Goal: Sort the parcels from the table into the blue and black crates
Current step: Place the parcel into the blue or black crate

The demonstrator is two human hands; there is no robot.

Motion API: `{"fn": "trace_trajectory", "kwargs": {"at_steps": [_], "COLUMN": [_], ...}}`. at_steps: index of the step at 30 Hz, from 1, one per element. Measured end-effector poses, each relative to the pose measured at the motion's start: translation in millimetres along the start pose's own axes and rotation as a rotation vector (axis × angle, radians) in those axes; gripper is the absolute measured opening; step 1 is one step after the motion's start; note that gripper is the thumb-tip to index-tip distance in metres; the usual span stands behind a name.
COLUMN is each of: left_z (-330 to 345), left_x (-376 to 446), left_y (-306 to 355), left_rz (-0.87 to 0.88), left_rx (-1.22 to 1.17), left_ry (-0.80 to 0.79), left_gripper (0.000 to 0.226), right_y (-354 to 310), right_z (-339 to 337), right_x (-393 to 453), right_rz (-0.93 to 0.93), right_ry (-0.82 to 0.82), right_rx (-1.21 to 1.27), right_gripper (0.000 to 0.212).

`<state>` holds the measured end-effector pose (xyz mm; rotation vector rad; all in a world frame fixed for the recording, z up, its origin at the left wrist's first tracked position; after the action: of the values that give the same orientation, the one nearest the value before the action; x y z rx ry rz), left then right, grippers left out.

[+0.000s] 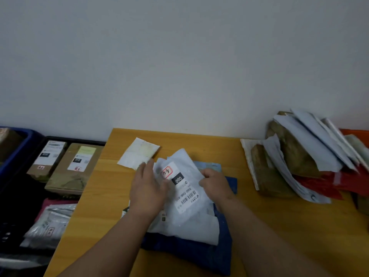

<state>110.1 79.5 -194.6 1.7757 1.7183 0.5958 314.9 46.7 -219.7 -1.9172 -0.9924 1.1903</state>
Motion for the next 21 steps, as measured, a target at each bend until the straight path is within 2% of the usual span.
{"fn": "trace_trajectory", "kwargs": {"at_steps": [3,5,7,9,11,13,15,18,21], "left_z": [-14.7,-18.2,-21.9,-24.5,-24.5,-24.0,-23.1,-23.7,-23.6], "left_x": [3.6,-1.6,-12.4,-22.7,-31.3,-38.4,-45.7,-54.9,-59.2], "left_y": [11.5,14.9,14.0,7.3,-2.7,-10.1,-10.7,-9.5,-12.3], "left_rz": [-0.015,-0.088,-0.201,-0.360,-0.523,-0.612,-0.628,-0.653,-0.679], "left_rx": [-0.005,-0.089,-0.289,-0.554,-0.833,-0.989,-1.059,-1.175,-1.280], "left_ry": [-0.042,-0.148,-0.207,-0.210,-0.169,-0.132,-0.129,-0.095,-0.059], "left_gripper": [0.074,0.045,0.014,0.013,0.010,0.007,0.010,0.016,0.015], "right_y": [-22.9,-35.8,-44.6,-44.7,-30.1,-9.0,6.2,6.0,3.2], "right_z": [-0.5,-0.6,-3.7,-14.7,-25.6,-19.2,-0.9,14.3,13.1], "right_x": [-10.2,-17.3,-22.7,-27.4,-31.8,-36.6,-41.2,-53.0,-54.8], "right_rz": [-0.124,-0.200,-0.257,-0.248,-0.131,0.072,0.195,0.201,0.179], "right_ry": [-0.078,-0.084,-0.023,0.122,0.262,0.248,0.132,0.056,0.067], "right_rx": [-0.187,-0.254,-0.231,-0.093,0.141,0.438,0.573,0.667,0.754], "right_gripper": [0.035,0.036,0.028,0.015,0.034,0.048,0.053,0.021,0.006]}}
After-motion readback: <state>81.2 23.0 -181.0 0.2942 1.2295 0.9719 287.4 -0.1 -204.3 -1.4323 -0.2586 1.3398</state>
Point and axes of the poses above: each hand's wrist, its own x-axis towards the middle knuckle, its own z-axis out of the palm, y = z × x, the point moved 7 cm from there along x, towards the middle knuckle, and after that the axes turned 4 degrees about x, right-handed, at the moved point
